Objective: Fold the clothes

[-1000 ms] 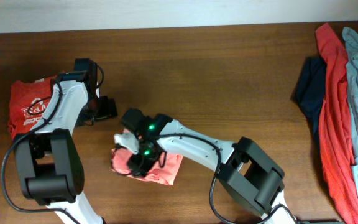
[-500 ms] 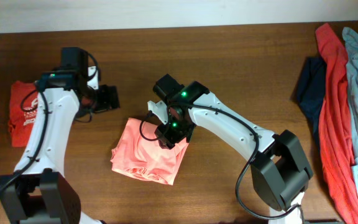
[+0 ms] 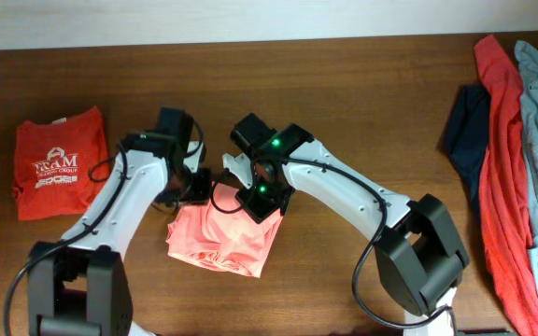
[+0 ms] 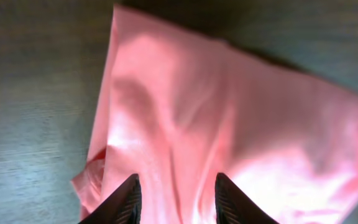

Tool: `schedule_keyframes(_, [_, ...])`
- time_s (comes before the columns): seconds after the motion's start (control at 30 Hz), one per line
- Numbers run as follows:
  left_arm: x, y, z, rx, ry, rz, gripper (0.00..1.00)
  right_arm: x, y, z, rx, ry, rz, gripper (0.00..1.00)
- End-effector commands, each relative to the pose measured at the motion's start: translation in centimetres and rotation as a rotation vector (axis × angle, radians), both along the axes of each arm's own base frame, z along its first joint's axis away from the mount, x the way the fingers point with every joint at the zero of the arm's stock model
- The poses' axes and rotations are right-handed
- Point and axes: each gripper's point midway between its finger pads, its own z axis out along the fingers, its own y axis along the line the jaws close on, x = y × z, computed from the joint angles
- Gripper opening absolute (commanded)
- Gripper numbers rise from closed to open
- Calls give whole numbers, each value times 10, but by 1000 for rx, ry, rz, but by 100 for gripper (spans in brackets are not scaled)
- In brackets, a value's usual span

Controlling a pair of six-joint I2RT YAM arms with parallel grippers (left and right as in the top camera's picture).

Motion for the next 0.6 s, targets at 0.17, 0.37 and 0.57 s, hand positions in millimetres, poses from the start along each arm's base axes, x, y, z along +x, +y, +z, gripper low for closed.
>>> schedule_keyframes(0.17, [-25,5,-47,4,39,0,39,-9,-9,-51,-64,64,-3,4])
schedule_keyframes(0.37, [-47,17,-69,60,83,2,40,-18,-38,-82,-122,127,-52,5])
schedule_keyframes(0.57, [-55,29,-74,118,102,16,40,-16,-85,-103,-184,188,-168,5])
